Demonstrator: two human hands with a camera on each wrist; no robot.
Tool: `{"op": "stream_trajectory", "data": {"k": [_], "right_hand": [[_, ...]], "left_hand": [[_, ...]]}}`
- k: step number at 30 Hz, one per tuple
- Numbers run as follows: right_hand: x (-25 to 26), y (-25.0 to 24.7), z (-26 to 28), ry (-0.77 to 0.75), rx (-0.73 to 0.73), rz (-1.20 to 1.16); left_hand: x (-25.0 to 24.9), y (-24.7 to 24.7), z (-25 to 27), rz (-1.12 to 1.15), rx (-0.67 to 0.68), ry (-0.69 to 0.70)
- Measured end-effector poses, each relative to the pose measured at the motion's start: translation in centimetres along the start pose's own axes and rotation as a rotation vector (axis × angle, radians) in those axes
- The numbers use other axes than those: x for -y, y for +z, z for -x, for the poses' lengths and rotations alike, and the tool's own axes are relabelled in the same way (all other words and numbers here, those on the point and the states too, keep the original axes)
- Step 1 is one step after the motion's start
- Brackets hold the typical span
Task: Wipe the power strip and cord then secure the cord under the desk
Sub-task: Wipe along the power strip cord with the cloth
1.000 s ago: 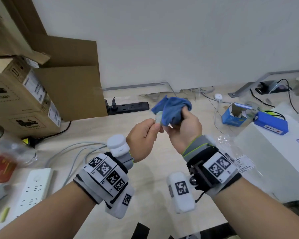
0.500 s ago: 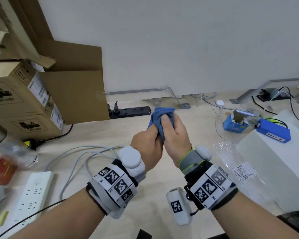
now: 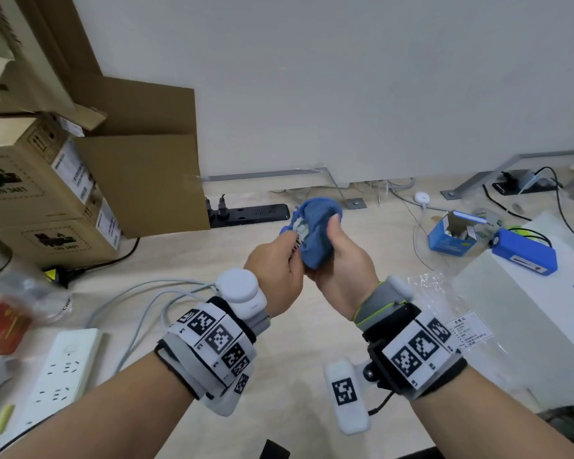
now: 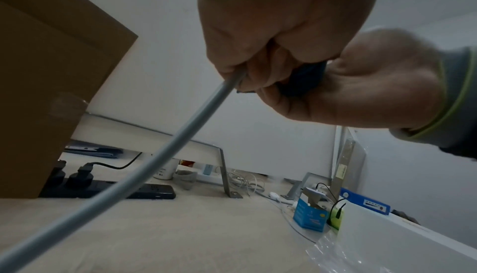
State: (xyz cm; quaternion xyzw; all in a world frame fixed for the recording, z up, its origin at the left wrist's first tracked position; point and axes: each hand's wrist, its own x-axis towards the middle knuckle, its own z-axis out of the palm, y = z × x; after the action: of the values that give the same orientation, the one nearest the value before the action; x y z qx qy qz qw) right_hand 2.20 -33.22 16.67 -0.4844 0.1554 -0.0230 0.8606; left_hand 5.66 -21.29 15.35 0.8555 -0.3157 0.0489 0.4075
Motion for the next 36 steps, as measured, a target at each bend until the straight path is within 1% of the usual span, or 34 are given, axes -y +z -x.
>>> {"op": "stream_trajectory", "data": {"k": [2, 3, 5, 7, 9, 11, 13, 14, 15, 17, 18, 20, 22, 23, 24, 26, 27, 28, 29, 32, 35, 36], "right_hand": [[-1.1, -0.1, -0.1, -0.095, 0.01, 0.164], [-1.4, 0.0, -0.2, -0.154, -0.029, 0.27], [-1.6, 0.4, -0.3, -0.239, -0.162, 0.433], [-1.5, 0.7, -0.6, -0.262, -0.263, 0.507], [-1.1, 0.8, -0.8, -0.224, -0.312, 0.521], [-0.6, 0.8, -1.4, -0.138, -0.365, 0.453], [0.4, 0.6, -1.8, 0.033, -0.461, 0.283], [0.7, 0.5, -2.0, 0.114, -0.486, 0.182], [0.9, 0.3, -2.2, 0.174, -0.471, 0.072], [1.1, -0.4, -2.6, 0.227, -0.359, -0.142], [1.1, -0.9, -2.6, 0.222, -0.303, -0.237], [1.6, -1.6, -2.2, 0.167, -0.221, -0.384], [1.9, -1.4, -0.9, 0.095, -0.068, -0.437], [1.6, -1.1, -0.5, 0.054, -0.021, -0.4], [1.1, -0.8, -0.3, 0.02, 0.0, -0.297], [-0.2, -0.3, -0.1, -0.066, 0.014, 0.073], [-0.7, 0.1, -0.1, -0.12, -0.001, 0.229], [-0.9, 0.3, 0.0, -0.165, -0.019, 0.329], [-1.0, 0.6, 0.0, -0.185, -0.042, 0.361], [-1.0, 1.2, -0.2, -0.201, -0.121, 0.339], [-0.7, 1.6, -0.3, -0.192, -0.293, 0.54], [-0.6, 1.6, -0.5, -0.171, -0.341, 0.56]], "left_hand": [[-0.2, 0.2, -0.1, -0.011, 0.035, -0.034], [-0.4, 0.3, -0.1, -0.03, 0.058, -0.033], [-0.6, 0.5, 0.1, -0.066, 0.113, -0.022], [-0.6, 0.6, 0.3, -0.081, 0.151, -0.003], [-0.3, 0.7, 0.4, -0.099, 0.161, 0.036], [0.1, 0.8, 0.5, -0.136, 0.167, 0.07], [0.3, 0.9, 0.7, -0.19, 0.185, 0.097], [0.4, 0.9, 0.7, -0.209, 0.183, 0.107], [0.6, 0.9, 0.6, -0.213, 0.172, 0.105], [0.7, 0.6, 0.4, -0.203, 0.12, 0.076], [0.8, 0.4, 0.2, -0.205, 0.083, 0.062], [0.8, -0.2, -0.1, -0.215, 0.011, 0.041], [0.8, -0.5, -0.4, -0.24, -0.012, 0.007], [0.7, -0.5, -0.6, -0.252, 0.006, -0.025], [0.6, -0.5, -0.7, -0.262, 0.034, -0.061], [0.2, -0.2, -0.9, -0.299, 0.082, -0.111], [-0.1, 0.0, -0.8, -0.32, 0.101, -0.118], [-0.4, 0.1, -0.7, -0.346, 0.114, -0.111], [-0.6, 0.2, -0.6, -0.374, 0.124, -0.094], [-1.0, 0.4, -0.1, -0.417, 0.141, -0.043], [-1.3, 0.4, 0.2, -0.391, 0.152, -0.029], [-1.3, 0.4, 0.4, -0.367, 0.147, -0.014]]}}
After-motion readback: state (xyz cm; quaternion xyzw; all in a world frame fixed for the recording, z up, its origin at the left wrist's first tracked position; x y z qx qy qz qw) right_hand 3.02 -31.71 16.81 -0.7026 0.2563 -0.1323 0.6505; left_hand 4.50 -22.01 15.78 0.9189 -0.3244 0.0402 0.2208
